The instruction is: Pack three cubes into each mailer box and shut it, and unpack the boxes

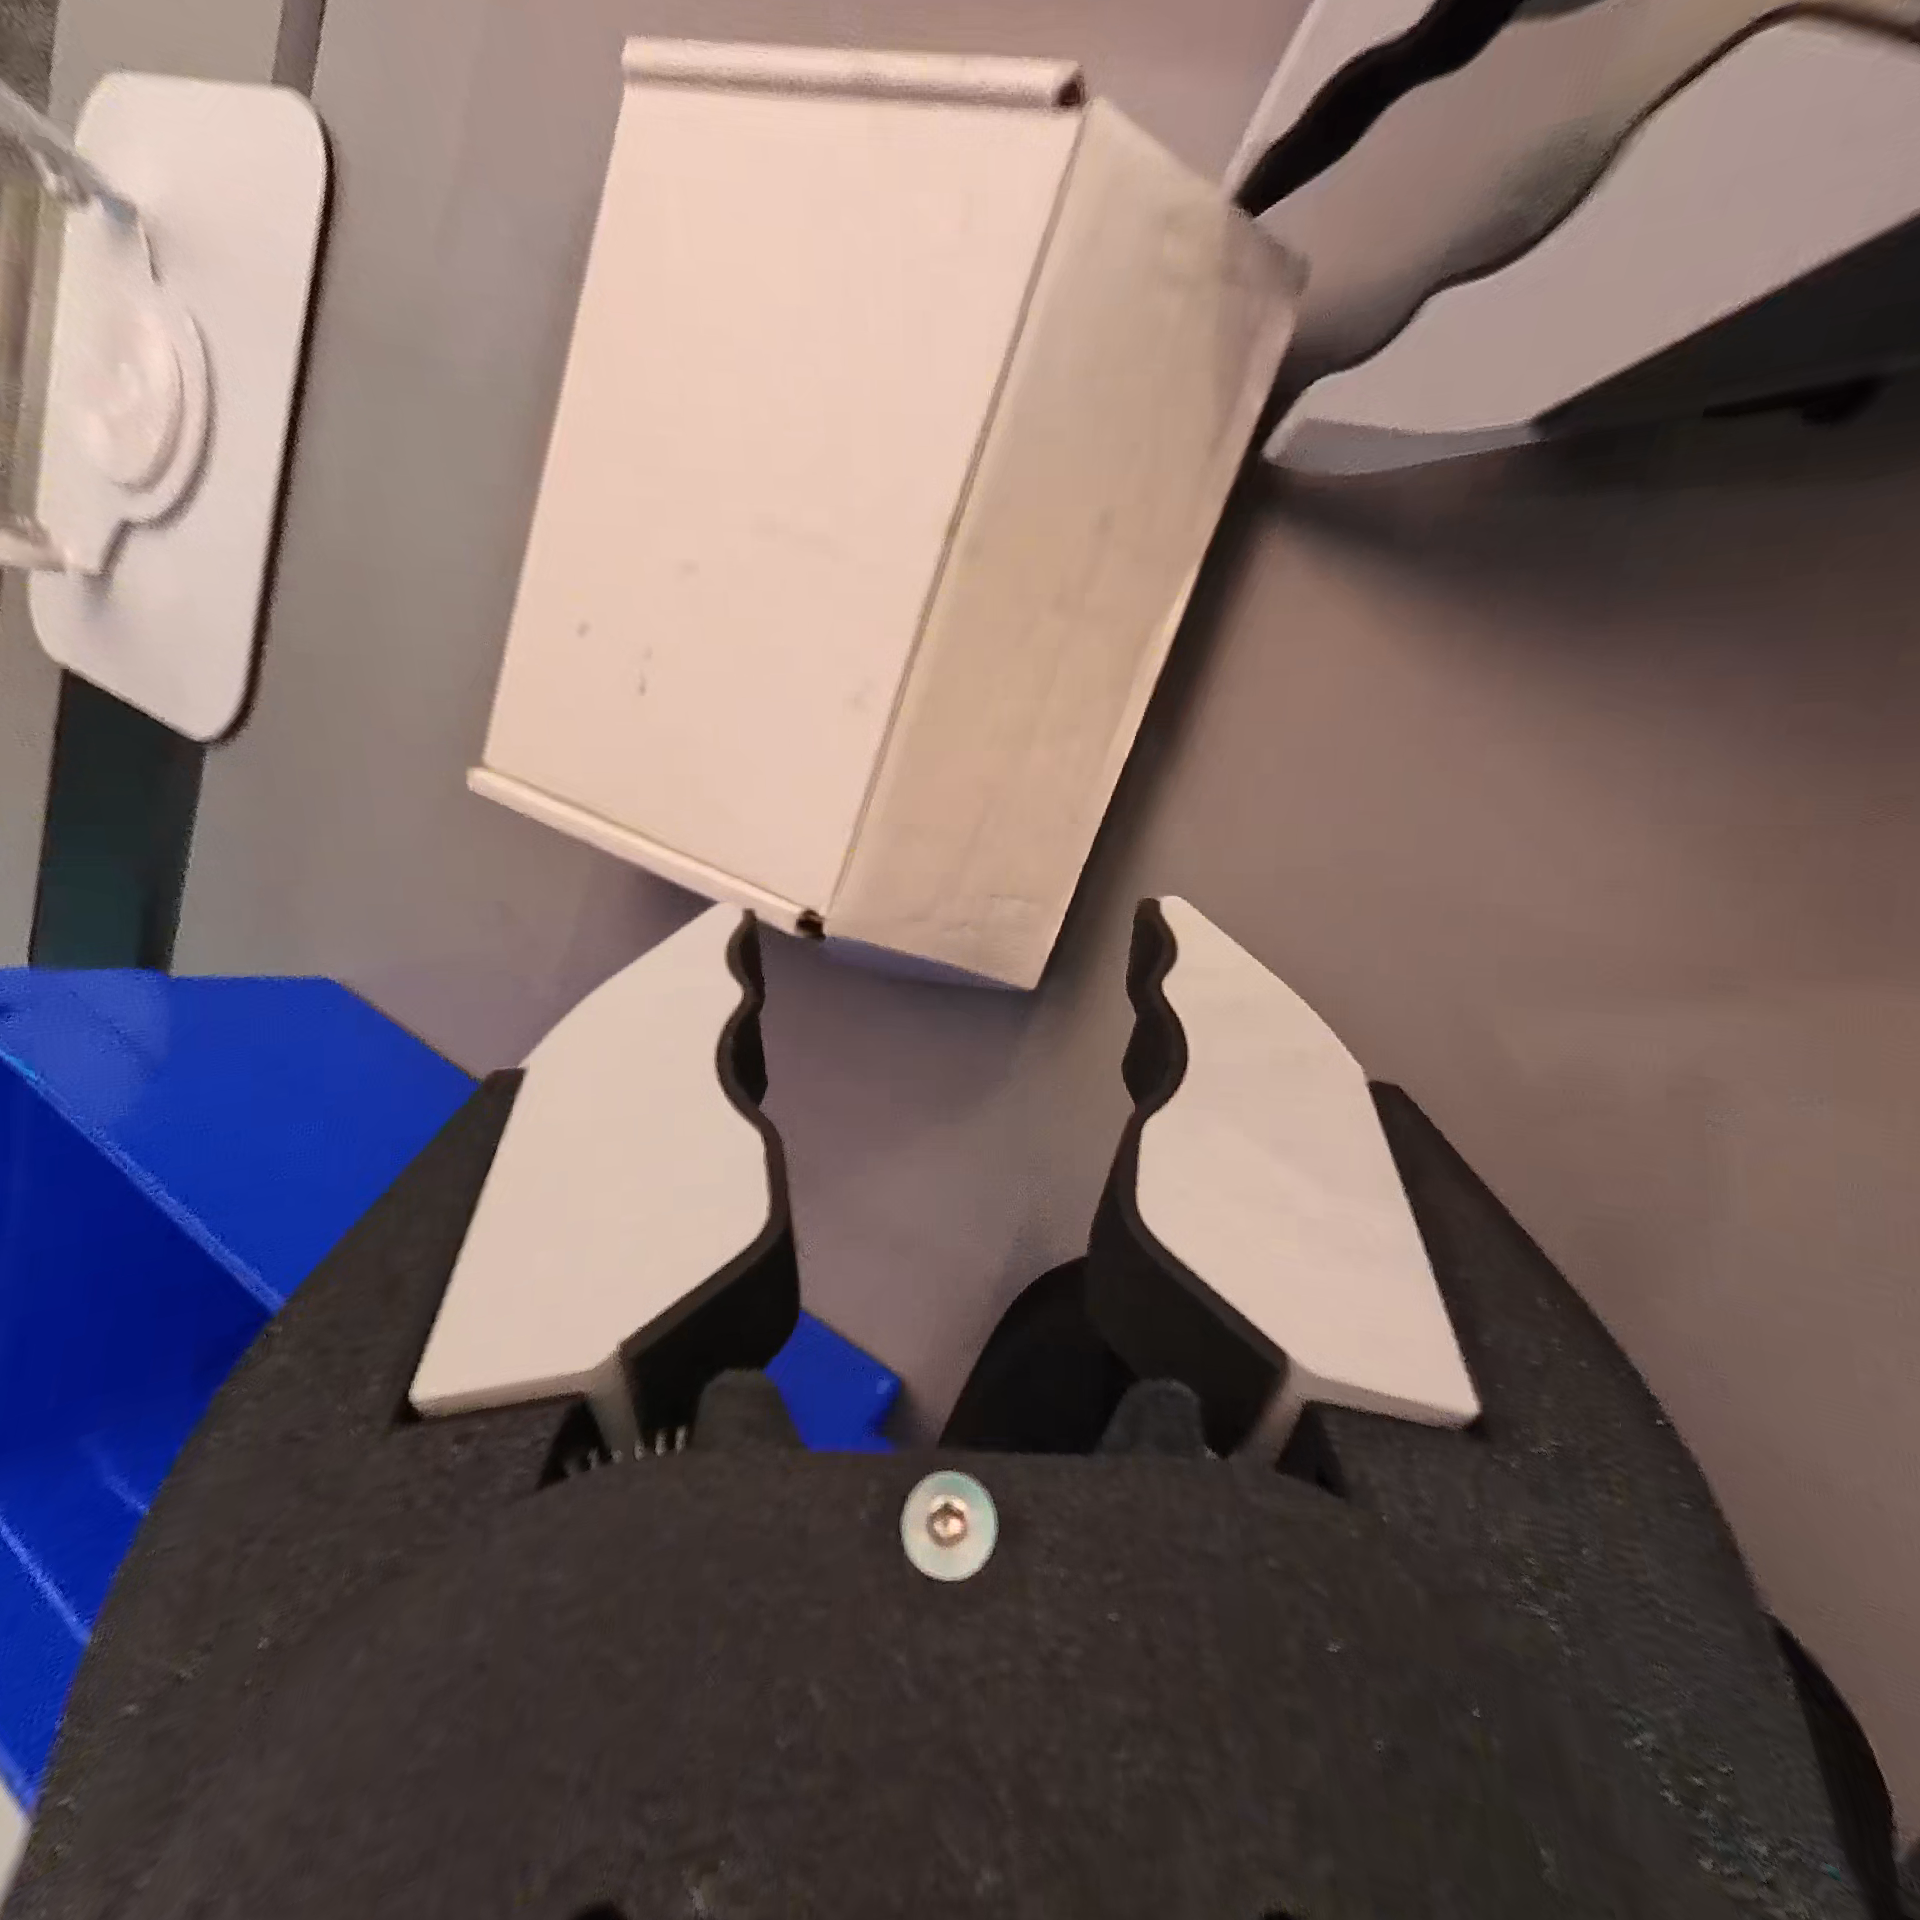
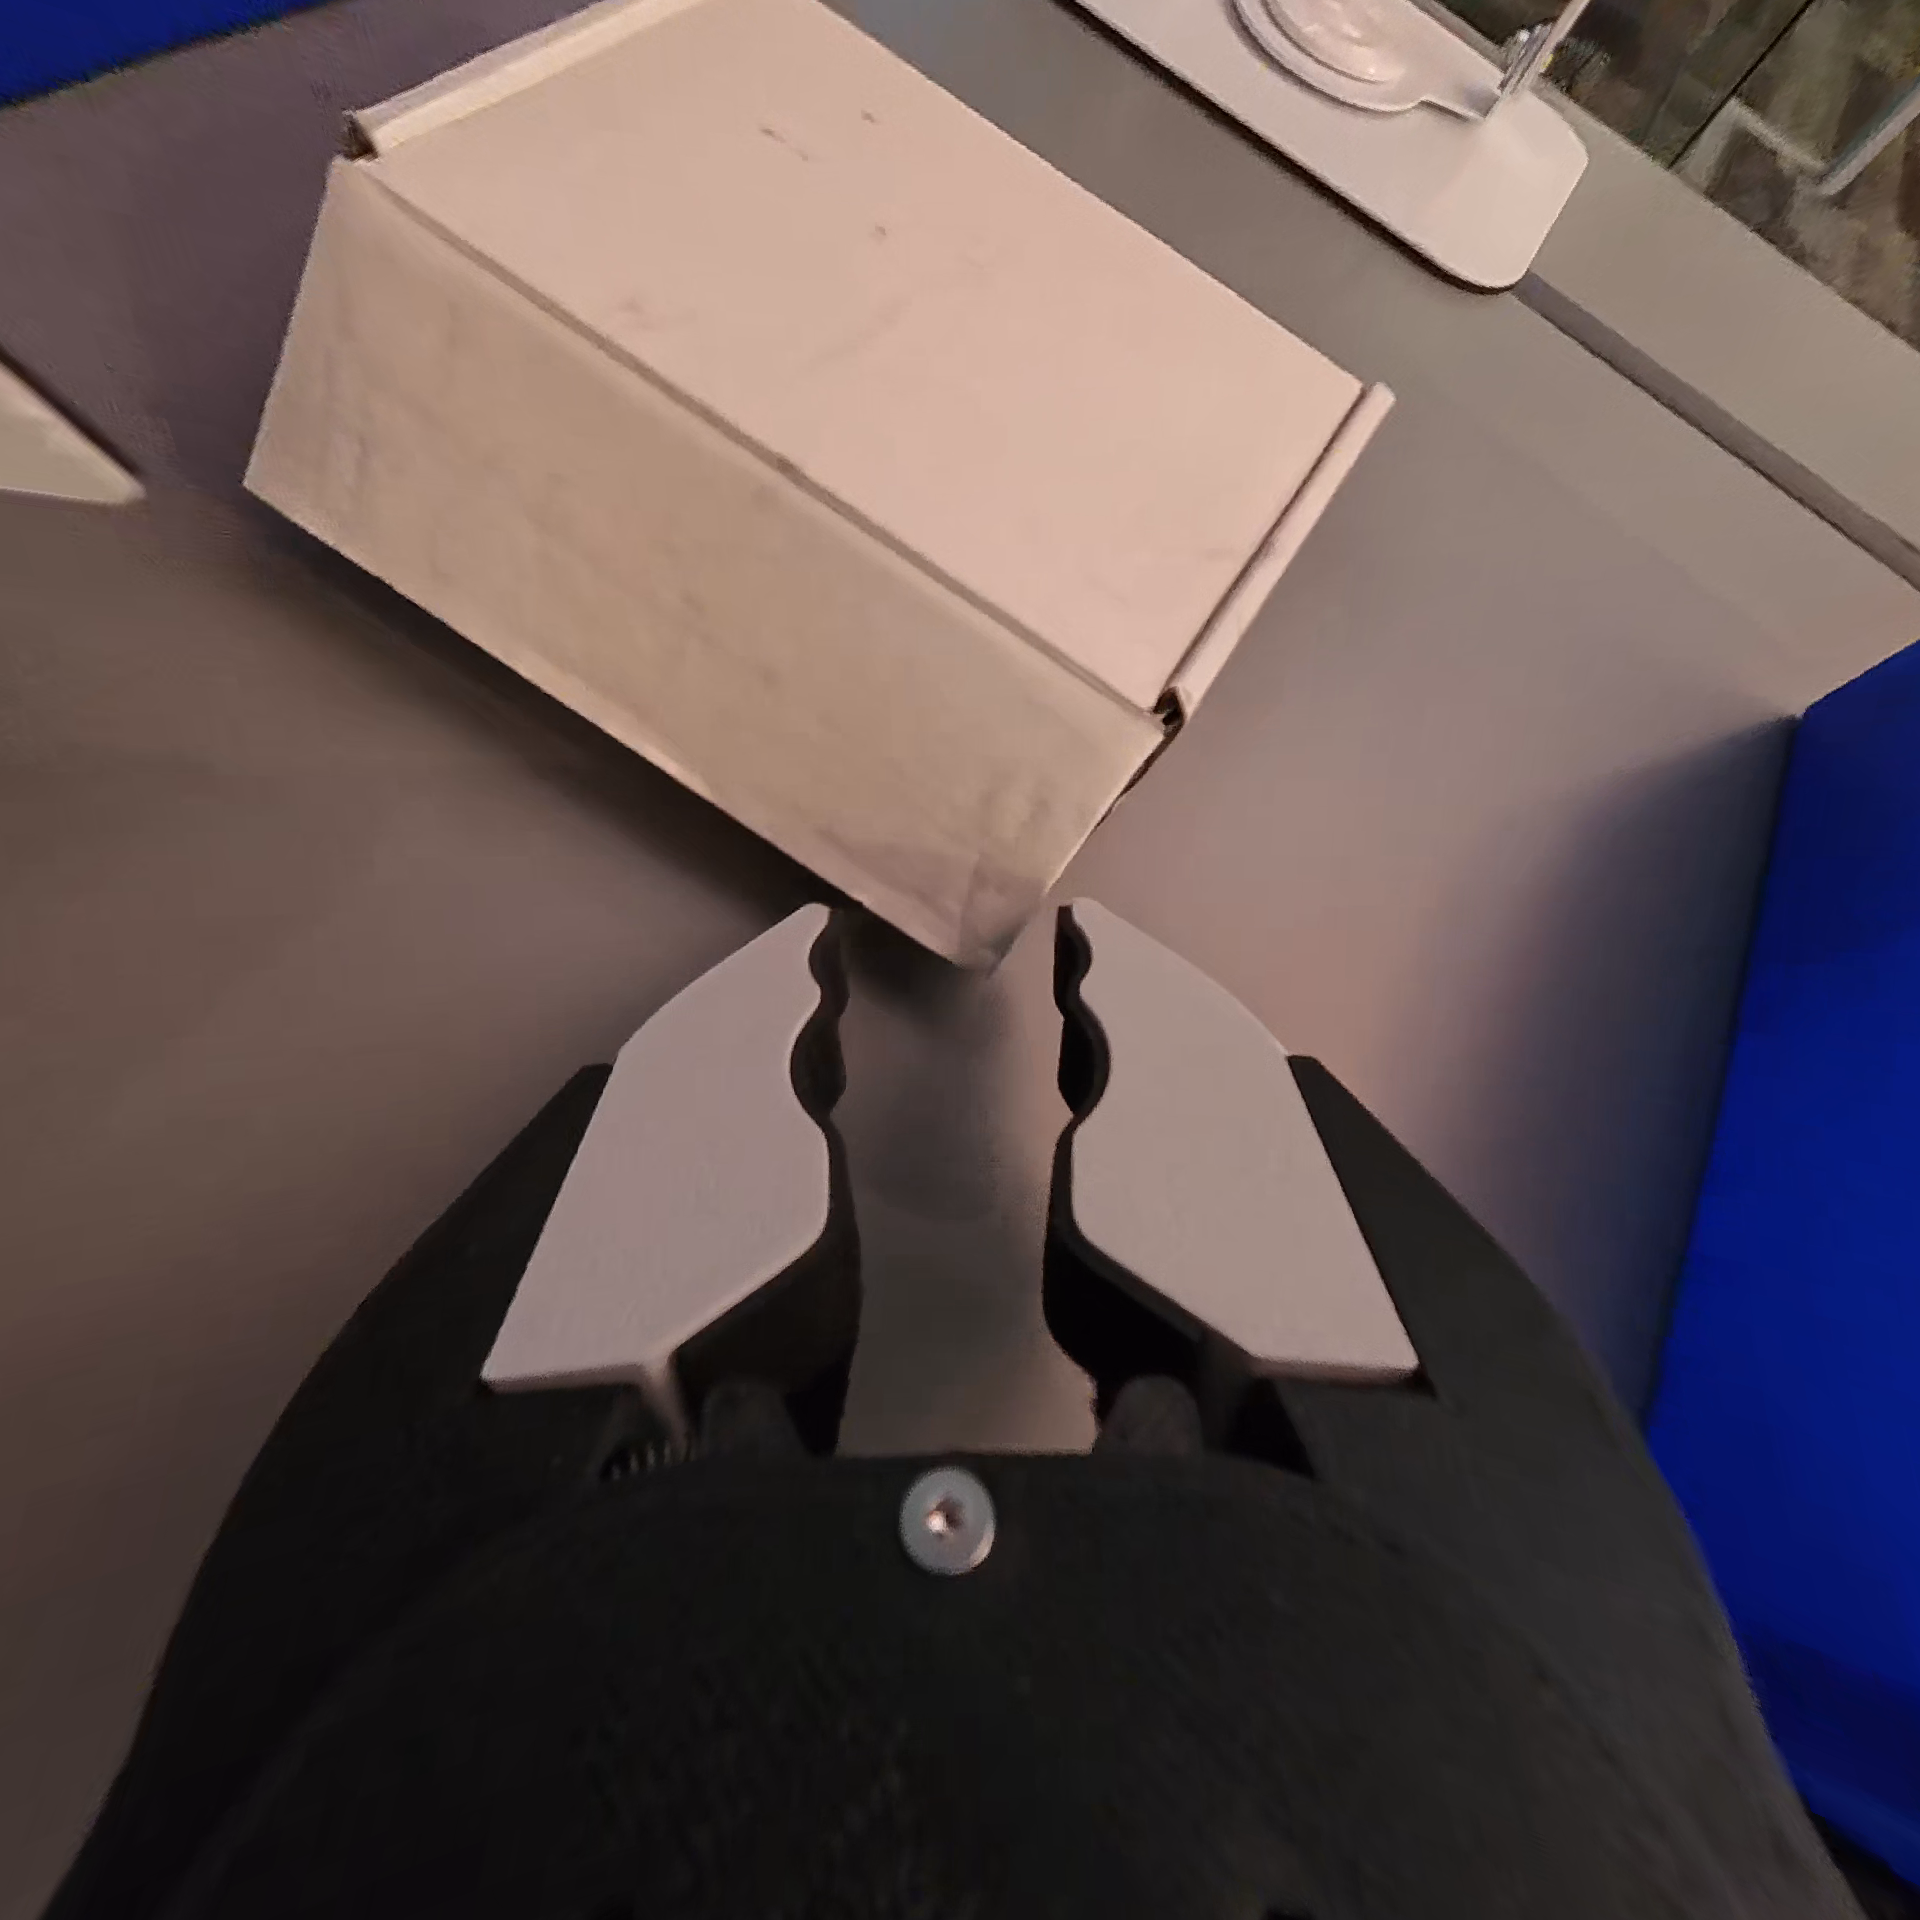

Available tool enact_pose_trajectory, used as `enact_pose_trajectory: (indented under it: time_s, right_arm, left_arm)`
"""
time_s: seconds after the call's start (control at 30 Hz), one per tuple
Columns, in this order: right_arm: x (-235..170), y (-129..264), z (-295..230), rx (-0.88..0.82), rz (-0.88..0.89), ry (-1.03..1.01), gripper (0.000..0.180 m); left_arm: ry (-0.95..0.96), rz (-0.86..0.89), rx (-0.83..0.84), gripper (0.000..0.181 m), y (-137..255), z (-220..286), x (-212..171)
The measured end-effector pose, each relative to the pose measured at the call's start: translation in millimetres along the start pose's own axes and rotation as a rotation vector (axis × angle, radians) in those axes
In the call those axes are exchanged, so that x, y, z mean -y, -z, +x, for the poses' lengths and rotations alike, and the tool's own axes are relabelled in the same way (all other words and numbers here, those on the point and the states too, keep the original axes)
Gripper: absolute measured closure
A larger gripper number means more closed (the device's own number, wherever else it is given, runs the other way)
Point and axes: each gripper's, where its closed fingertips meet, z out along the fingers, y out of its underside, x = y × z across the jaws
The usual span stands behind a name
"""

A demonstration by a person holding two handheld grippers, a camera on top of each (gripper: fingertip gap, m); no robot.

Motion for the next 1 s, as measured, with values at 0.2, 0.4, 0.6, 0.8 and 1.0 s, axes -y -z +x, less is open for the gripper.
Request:
enact_pose_trajectory:
  time_s: [0.2,0.4,0.6,0.8,1.0]
  right_arm:
    - [1.5,-5.5,6.6,0.017,0.003,0.007,0.147]
    - [2.8,-5.4,6.5,-0.001,0.01,0.033,0.147]
    - [2.4,-9.4,5.3,0.06,-0.004,-0.027,0.147]
    - [4.5,-9.7,4.1,0.055,0.005,-0.008,0.148]
    - [5.2,-8.1,1.9,0.068,0.016,0.002,0.148]
  left_arm:
    - [-0.087,0.16,-0.239,0.091,-4.7,25.2,54.2]
    - [-0.123,0.111,-0.285,0.075,-42.6,26.3,65.3]
    - [-0.091,0.064,-0.285,0.08,-50.5,21.9,58.5]
    - [-0.209,0.101,-0.073,0.107,-60.1,6.2,54.8]
    - [-0.162,0.116,-0.096,0.124,-57.1,0.1,57.7]
